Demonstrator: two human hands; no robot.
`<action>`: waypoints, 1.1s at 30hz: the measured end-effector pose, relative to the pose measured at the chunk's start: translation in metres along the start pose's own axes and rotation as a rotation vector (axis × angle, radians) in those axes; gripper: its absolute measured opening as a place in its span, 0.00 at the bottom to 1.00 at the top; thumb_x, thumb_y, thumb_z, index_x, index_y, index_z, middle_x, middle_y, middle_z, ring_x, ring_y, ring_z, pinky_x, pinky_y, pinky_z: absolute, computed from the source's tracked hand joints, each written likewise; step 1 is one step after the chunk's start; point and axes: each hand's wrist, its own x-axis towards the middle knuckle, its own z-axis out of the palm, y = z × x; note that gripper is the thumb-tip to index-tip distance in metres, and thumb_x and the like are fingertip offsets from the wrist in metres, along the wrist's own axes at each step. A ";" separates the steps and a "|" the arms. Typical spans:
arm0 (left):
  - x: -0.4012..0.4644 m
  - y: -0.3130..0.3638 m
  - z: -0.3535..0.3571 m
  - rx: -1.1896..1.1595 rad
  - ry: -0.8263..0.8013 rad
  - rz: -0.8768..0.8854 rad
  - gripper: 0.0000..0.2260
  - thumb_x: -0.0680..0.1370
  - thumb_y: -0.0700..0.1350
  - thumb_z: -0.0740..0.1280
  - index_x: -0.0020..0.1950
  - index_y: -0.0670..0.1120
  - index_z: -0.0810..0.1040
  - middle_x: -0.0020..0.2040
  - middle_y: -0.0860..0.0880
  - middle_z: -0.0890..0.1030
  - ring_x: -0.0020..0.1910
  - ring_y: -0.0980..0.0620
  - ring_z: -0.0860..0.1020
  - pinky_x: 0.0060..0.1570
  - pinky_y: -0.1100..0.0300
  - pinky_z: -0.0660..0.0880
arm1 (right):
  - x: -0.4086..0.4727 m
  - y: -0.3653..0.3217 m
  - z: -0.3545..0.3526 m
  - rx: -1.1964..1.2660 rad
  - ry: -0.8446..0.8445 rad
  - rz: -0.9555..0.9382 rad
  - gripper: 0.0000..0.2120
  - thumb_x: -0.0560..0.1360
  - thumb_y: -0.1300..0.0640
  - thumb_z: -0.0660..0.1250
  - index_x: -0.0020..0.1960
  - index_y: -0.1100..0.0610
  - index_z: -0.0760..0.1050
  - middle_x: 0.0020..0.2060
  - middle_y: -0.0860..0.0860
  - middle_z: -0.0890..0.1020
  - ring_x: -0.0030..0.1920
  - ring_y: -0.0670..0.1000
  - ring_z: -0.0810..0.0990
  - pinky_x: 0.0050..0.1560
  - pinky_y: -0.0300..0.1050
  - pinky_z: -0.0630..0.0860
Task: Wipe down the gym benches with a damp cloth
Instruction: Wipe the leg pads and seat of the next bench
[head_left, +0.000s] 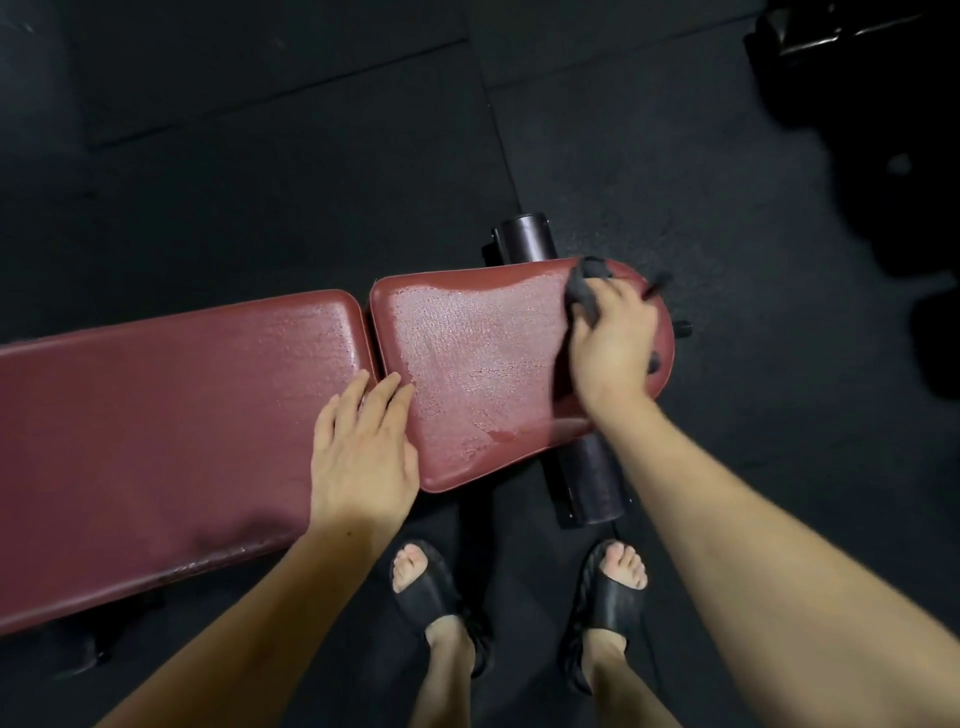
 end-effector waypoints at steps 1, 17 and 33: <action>-0.004 -0.001 0.000 -0.012 0.003 -0.008 0.23 0.80 0.43 0.62 0.76 0.46 0.71 0.76 0.48 0.71 0.80 0.45 0.61 0.78 0.43 0.59 | -0.013 -0.027 0.007 0.042 -0.017 -0.042 0.16 0.72 0.62 0.68 0.59 0.56 0.82 0.61 0.56 0.83 0.55 0.63 0.80 0.55 0.52 0.68; -0.034 0.016 0.012 -0.008 -0.038 0.000 0.24 0.80 0.43 0.63 0.77 0.47 0.70 0.78 0.47 0.68 0.80 0.46 0.60 0.79 0.43 0.58 | -0.032 0.090 -0.031 0.021 -0.019 0.100 0.16 0.80 0.61 0.67 0.67 0.60 0.79 0.67 0.59 0.79 0.61 0.66 0.77 0.64 0.55 0.71; -0.101 -0.051 -0.035 -0.125 -0.024 -0.166 0.23 0.78 0.39 0.66 0.73 0.45 0.74 0.75 0.47 0.73 0.78 0.44 0.64 0.75 0.42 0.63 | -0.220 -0.142 -0.019 0.502 -0.446 -0.078 0.17 0.81 0.58 0.67 0.69 0.56 0.80 0.67 0.54 0.78 0.66 0.55 0.73 0.73 0.30 0.58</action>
